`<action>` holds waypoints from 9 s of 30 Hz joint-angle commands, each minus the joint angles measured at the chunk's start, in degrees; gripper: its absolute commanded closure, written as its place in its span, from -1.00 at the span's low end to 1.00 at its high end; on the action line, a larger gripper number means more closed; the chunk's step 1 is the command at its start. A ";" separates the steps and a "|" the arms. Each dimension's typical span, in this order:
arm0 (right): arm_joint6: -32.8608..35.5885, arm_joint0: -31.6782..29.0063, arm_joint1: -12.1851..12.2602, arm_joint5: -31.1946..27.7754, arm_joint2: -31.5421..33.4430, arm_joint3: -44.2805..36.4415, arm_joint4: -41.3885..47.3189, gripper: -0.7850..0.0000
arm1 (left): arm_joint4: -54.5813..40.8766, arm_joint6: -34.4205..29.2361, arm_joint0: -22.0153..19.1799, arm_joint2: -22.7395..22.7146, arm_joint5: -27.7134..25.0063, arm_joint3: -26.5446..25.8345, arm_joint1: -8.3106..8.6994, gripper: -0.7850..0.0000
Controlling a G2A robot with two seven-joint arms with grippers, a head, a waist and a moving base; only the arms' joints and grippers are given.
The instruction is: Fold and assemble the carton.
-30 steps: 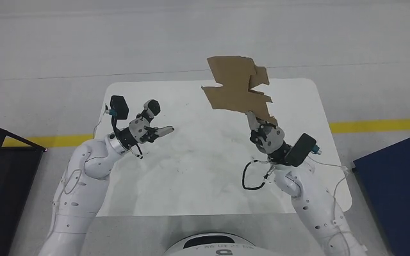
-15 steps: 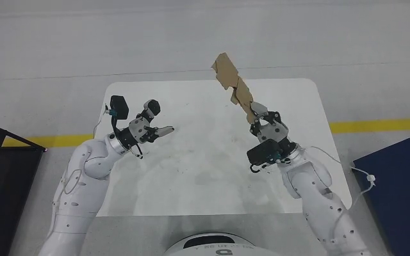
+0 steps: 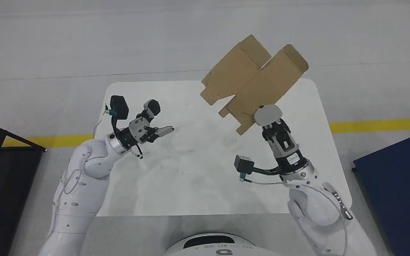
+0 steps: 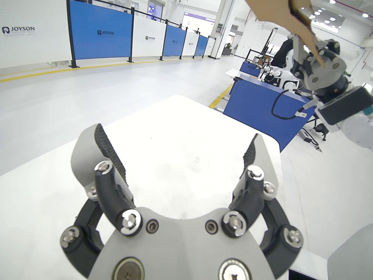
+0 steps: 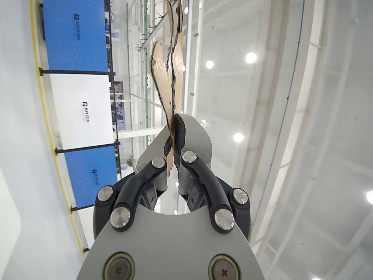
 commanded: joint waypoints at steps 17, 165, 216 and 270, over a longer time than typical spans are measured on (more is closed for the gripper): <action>12.79 3.15 10.26 1.50 -11.86 0.46 0.08 1.00 | 0.00 0.00 0.00 0.00 0.00 0.00 0.00 -1.00; -46.41 5.47 13.59 -0.25 2.37 12.53 7.05 1.00 | -78.64 -38.50 -36.12 58.47 -5.16 16.07 13.77 1.00; -37.30 5.65 13.17 3.03 1.74 13.77 2.16 -1.00 | -57.40 -33.20 -27.94 40.25 -5.16 16.46 11.59 1.00; -18.08 29.49 21.77 3.03 -33.21 12.39 0.08 -1.00 | -60.00 -34.33 -28.79 37.52 -5.16 24.44 4.05 1.00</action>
